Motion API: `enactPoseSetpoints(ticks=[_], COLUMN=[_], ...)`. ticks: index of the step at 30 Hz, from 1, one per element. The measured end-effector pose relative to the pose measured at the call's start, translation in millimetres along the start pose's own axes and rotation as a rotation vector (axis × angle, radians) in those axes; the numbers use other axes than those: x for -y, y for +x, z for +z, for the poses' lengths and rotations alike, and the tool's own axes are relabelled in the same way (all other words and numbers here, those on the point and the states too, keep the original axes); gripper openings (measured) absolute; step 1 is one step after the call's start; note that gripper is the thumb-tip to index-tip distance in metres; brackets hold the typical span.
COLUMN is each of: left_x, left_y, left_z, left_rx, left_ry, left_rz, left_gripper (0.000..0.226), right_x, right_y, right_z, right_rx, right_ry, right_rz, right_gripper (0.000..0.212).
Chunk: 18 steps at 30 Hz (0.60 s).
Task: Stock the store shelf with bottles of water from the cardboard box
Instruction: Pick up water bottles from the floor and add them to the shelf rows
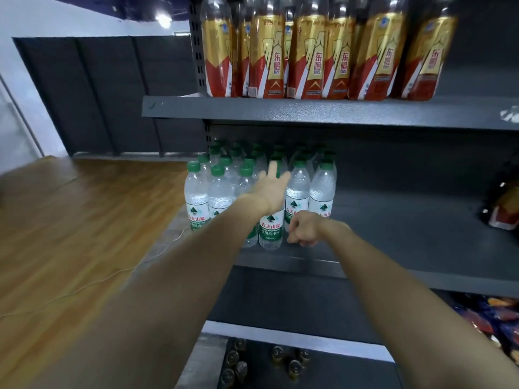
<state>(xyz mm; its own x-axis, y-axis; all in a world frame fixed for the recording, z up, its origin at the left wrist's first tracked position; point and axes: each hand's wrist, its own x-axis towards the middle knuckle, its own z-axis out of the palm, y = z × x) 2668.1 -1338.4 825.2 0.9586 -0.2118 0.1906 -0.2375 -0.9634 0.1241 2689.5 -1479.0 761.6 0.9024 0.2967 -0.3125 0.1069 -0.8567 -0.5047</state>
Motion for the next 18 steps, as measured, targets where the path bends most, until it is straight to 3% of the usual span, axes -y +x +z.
enactPoseSetpoints(ticks=[3, 7, 10, 15, 18], left_x=[0.0, 5.2, 12.6, 10.4, -1.0], left_y=[-10.9, -32.4, -49.2, -78.8, -93.2], left_z=[6.0, 14.2, 26.9, 61.0, 91.5], left_rx=[-0.021, -0.113, -0.144, -0.028, 0.069], left_ry=[0.053, 0.021, 0.024, 0.034, -0.012], left_rz=[0.054, 0.169, 0.311, 0.466, 0.520], left_gripper=[0.072, 0.036, 0.031, 0.028, 0.023], right_x=[-5.1, -16.3, -19.6, -30.4, -42.3], right_y=[-12.6, -33.4, -53.2, -84.3, -105.7], right_z=[12.0, 31.5, 46.1, 75.1, 94.8], right_rx=[-0.033, -0.088, -0.065, -0.040, -0.032], right_ry=[0.012, 0.057, 0.035, 0.080, 0.092], right_rz=[0.050, 0.118, 0.192, 0.298, 0.372], right_gripper=[0.018, 0.009, 0.019, 0.021, 0.011])
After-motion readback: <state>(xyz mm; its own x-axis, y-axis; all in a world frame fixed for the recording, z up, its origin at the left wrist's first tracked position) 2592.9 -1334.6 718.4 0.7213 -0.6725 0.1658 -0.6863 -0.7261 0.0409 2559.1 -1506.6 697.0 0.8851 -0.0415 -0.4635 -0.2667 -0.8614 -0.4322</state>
